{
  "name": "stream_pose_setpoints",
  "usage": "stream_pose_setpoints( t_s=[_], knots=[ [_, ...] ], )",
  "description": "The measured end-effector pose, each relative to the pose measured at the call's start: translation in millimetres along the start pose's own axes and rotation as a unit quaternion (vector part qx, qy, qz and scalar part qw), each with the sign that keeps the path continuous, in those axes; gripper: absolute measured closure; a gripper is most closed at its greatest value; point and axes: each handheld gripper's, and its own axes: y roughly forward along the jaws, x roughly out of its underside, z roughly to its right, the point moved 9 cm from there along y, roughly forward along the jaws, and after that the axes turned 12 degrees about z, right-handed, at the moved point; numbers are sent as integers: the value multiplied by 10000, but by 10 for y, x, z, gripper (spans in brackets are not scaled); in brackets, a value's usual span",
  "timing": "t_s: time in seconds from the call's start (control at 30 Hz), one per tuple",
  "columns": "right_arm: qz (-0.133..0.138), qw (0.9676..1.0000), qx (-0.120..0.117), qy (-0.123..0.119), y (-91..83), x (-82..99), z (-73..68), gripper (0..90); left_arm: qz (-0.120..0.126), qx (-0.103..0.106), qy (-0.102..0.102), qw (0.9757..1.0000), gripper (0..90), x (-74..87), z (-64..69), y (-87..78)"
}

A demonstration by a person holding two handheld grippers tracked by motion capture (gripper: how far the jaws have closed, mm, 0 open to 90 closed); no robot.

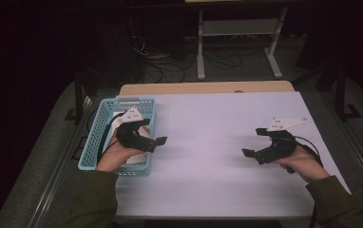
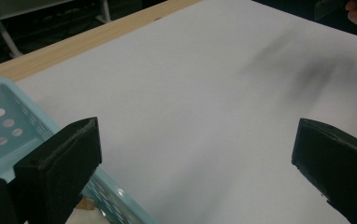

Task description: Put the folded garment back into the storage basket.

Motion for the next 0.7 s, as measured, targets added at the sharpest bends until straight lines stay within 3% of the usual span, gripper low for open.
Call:
stream_pose_setpoints(
  t_s=[0.2, 0.43, 0.7],
  knots=[
    [1, 10000, 25, 50, -138, 78, 39, 3, 120, 32, 36, 9999, 0, 47, 58, -75],
    [-40, 10000, 41, 38, -251, 180, 23, 0, 34, 79, 109, 9999, 0, 145, 107, -109],
    [14, 9999, 104, 103, -379, 334, 44, 0, 49, 122, 158, 9998, 0, 140, 143, -99]
  ],
)
